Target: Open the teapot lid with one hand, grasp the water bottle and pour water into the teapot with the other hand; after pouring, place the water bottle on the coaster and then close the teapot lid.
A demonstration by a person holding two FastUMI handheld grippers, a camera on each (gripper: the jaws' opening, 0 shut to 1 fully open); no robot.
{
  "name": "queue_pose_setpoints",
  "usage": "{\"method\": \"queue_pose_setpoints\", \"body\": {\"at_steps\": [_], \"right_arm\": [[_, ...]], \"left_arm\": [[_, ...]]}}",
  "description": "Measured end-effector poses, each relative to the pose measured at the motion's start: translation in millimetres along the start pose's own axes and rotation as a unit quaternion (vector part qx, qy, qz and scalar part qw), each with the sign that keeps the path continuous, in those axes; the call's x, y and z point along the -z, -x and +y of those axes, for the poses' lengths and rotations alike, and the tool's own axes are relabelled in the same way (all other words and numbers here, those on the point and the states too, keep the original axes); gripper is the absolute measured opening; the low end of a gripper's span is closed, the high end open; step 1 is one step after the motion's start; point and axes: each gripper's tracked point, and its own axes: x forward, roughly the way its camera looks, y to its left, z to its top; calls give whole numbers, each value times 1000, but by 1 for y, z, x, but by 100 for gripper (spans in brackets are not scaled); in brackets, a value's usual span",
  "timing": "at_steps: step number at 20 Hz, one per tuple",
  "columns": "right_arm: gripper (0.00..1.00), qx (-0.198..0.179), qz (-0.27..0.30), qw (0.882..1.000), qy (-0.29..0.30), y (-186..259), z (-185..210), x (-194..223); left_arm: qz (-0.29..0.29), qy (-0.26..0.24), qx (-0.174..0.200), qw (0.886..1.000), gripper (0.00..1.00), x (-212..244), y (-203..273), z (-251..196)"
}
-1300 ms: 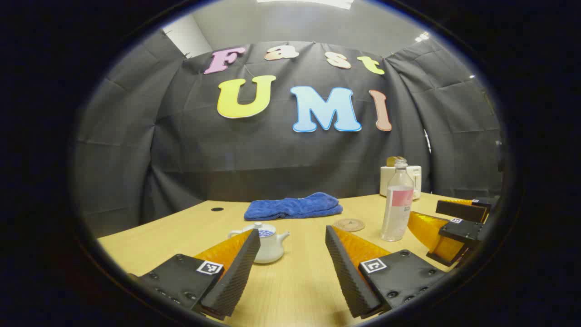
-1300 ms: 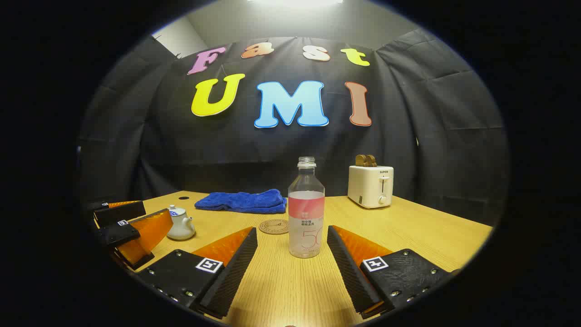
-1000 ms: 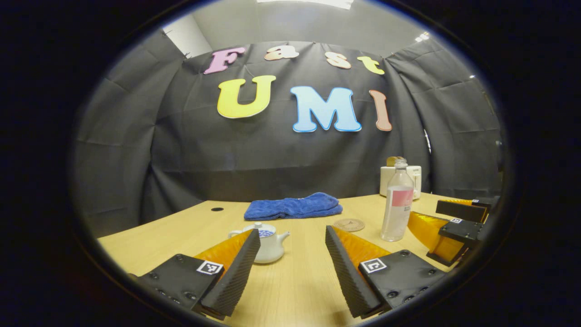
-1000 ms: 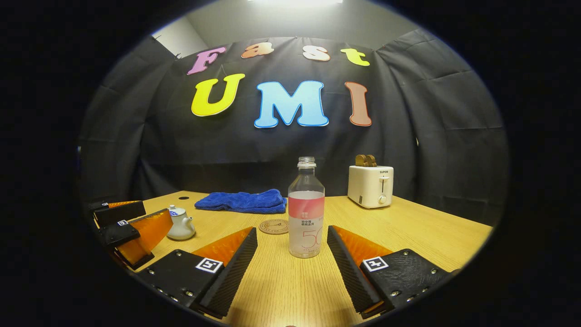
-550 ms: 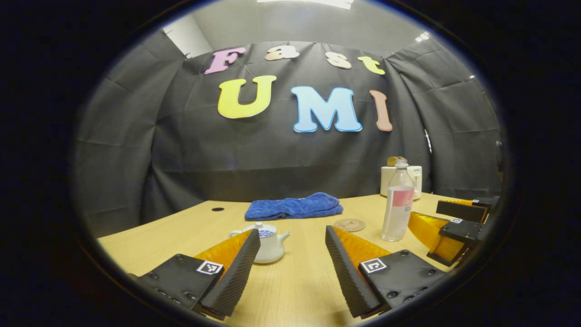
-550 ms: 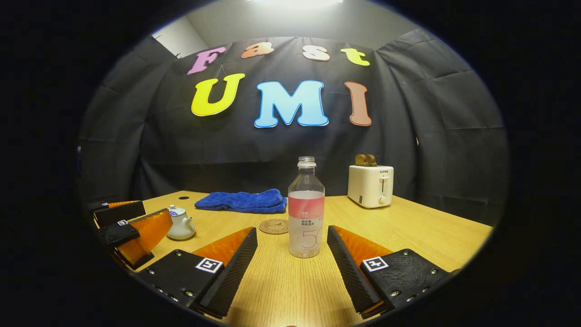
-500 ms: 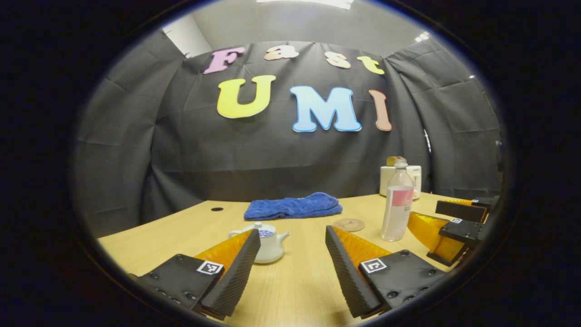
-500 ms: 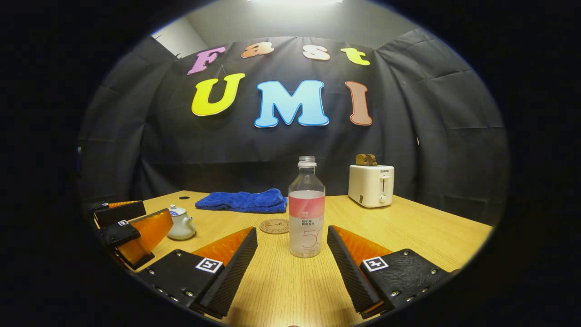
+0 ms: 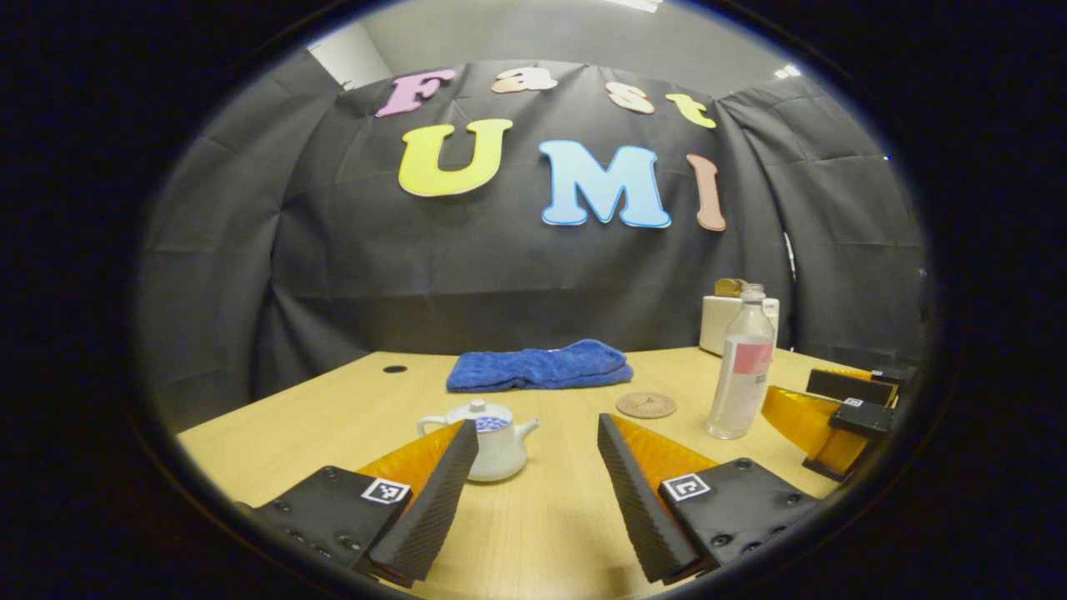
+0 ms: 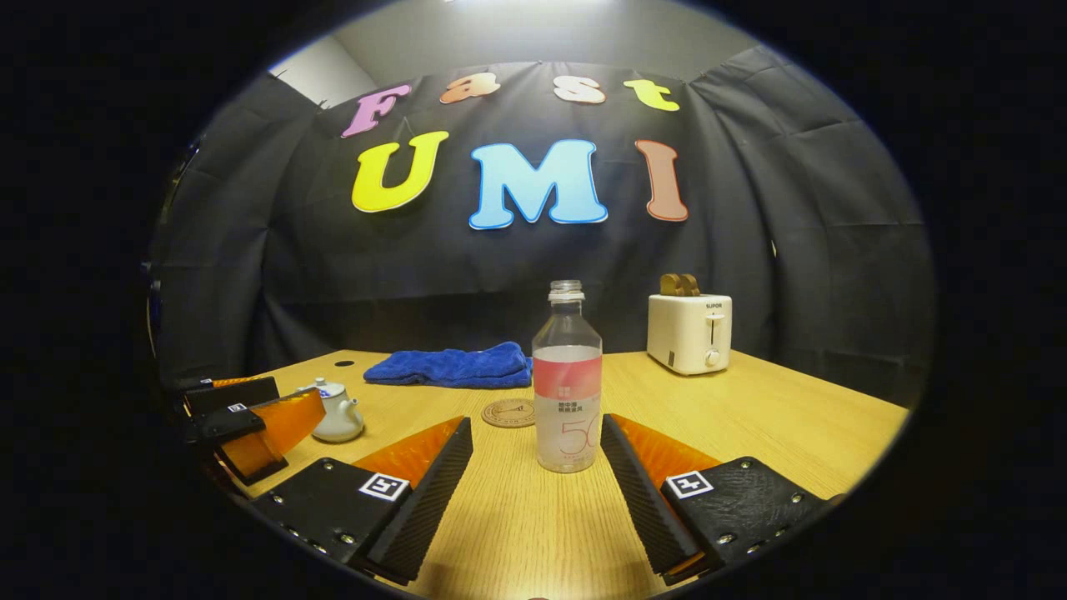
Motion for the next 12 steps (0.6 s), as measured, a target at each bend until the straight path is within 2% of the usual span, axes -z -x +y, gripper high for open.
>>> {"method": "queue_pose_setpoints", "body": {"at_steps": [2, 7, 12], "right_arm": [[96, 4, -1, 1000, -13, -7, -7, -8], [96, 8, -12, 1000, 6, -10, -10, -22], [97, 2, -8, 1000, 15, -12, -3, -20]], "left_arm": [[-4, -2, -11, 1000, 96, -10, -13, 18], [1, -9, -14, 1000, 96, -26, -46, 43], [13, -17, -12, 1000, 96, -22, -74, 51]]}}
